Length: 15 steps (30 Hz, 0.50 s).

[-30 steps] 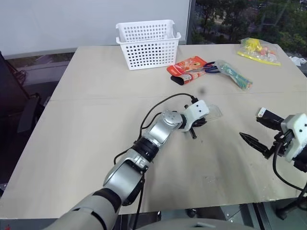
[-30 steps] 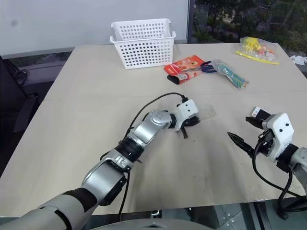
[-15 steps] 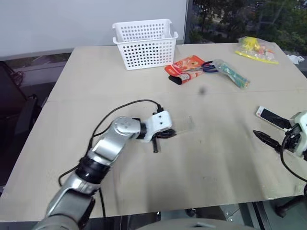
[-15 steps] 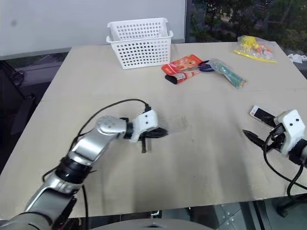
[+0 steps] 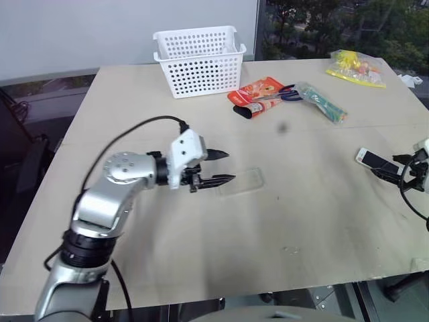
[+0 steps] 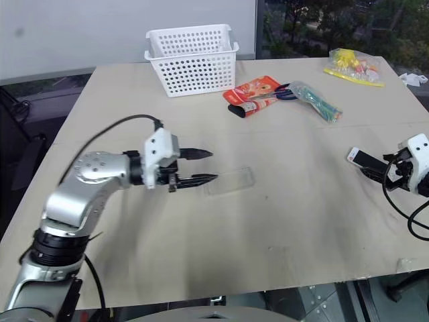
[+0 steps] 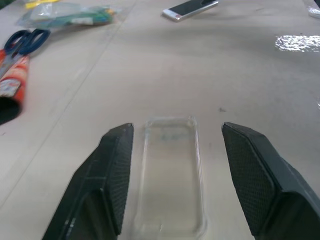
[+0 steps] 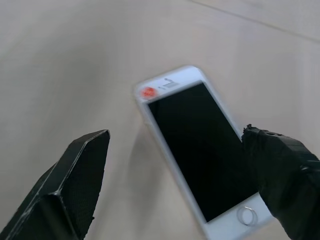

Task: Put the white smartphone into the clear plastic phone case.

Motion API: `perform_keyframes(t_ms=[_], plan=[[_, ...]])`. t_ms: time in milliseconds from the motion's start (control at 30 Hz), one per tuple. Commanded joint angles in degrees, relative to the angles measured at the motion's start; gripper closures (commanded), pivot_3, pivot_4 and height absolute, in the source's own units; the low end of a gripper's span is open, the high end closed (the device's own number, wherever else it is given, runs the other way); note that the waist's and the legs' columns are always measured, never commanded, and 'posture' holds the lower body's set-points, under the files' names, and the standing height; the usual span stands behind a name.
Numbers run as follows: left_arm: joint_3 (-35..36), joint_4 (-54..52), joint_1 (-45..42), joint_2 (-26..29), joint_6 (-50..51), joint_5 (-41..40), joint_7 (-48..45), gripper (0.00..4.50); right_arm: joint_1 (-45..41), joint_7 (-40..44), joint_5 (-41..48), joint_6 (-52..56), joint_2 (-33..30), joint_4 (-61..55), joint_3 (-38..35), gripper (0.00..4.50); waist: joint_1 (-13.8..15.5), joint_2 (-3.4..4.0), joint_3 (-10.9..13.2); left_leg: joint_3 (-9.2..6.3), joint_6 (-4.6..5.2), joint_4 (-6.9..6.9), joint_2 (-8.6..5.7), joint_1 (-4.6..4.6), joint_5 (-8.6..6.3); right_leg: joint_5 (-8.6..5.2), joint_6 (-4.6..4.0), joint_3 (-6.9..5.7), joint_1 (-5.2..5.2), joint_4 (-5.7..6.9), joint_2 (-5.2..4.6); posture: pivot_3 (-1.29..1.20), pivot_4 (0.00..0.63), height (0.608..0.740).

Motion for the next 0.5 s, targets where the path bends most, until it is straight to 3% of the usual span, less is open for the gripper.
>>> perform_keyframes(t_ms=[33, 300, 500], plan=[[6.8, -4.4, 2.5, 5.3, 5.6, -6.4, -1.8, 1.57, -5.8, 4.5, -2.5, -1.6, -1.0, 9.9, 2.2, 0.00, 0.0, -0.01, 0.0, 0.00, 0.00, -0.02, 0.01, 0.01, 0.00, -0.01, 0.01, 0.00, -0.02, 0.01, 0.02, 0.00, 0.150, 0.740], [14.3, -4.6, 12.2, 14.1, 7.1, -7.4, -1.9, 1.57, -10.8, 18.7, -9.3, -0.2, -1.8, 20.7, 10.5, 0.00, 0.2, -0.05, 0.0, 0.04, -0.01, -0.03, 0.04, 0.08, 0.00, -0.03, 0.05, 0.02, 0.05, -0.01, -0.11, 0.00, 0.150, 0.740], [15.7, -5.8, 15.5, 14.7, 6.4, -8.5, -0.9, 1.57, -8.1, 28.4, -8.6, 3.8, -2.5, 13.4, 12.9, 0.00, 0.4, -0.26, -0.1, -0.03, -0.04, 0.09, 0.06, 0.18, 0.01, -0.02, 0.04, -0.04, 0.18, 0.00, -0.18, 0.00, 0.150, 0.740]])
